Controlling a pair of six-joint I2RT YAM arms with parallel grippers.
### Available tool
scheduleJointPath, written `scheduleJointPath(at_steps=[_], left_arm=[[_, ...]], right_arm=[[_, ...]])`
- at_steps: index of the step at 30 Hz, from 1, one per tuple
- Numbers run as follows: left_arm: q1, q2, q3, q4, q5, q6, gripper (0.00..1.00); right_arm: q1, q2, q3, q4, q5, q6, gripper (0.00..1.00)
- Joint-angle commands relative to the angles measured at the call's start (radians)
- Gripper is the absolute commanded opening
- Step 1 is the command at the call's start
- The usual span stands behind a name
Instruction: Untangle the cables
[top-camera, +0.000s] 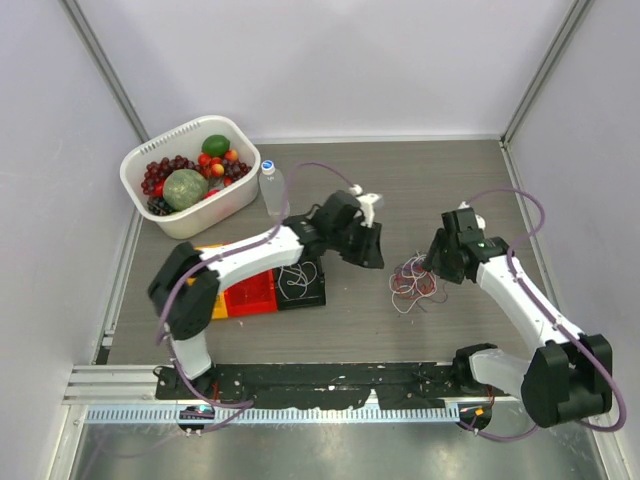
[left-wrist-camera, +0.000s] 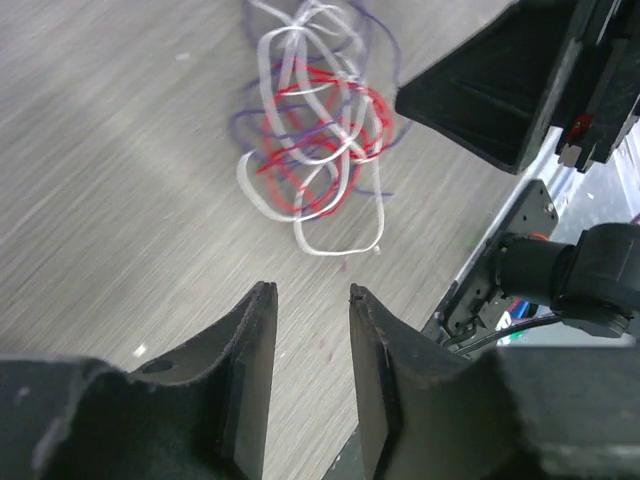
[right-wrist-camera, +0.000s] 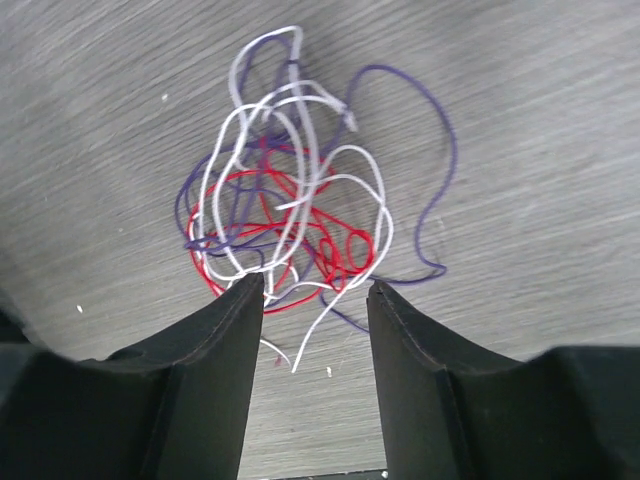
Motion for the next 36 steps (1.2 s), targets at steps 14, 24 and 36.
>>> scheduleJointPath(at_steps=[14,24,36], left_arm=[[-0.059,0.426,0.316,0.034,0.296,-0.066,0.28],[-0.059,0.503,0.377,0.015,0.307,-0.075,0.31],[-0.060,0.523,0.420,-0.069,0.245,-0.066,0.35]], right_arm=[[-0.076,-0.019,-0.072,0.098,-0.256,-0.033,0.45],[-0.070,0.007,-0.078,0.128,-0.311,-0.035,0.47],[-0.068,0.055,-0.069,0.121,-0.293,-0.042,0.47]])
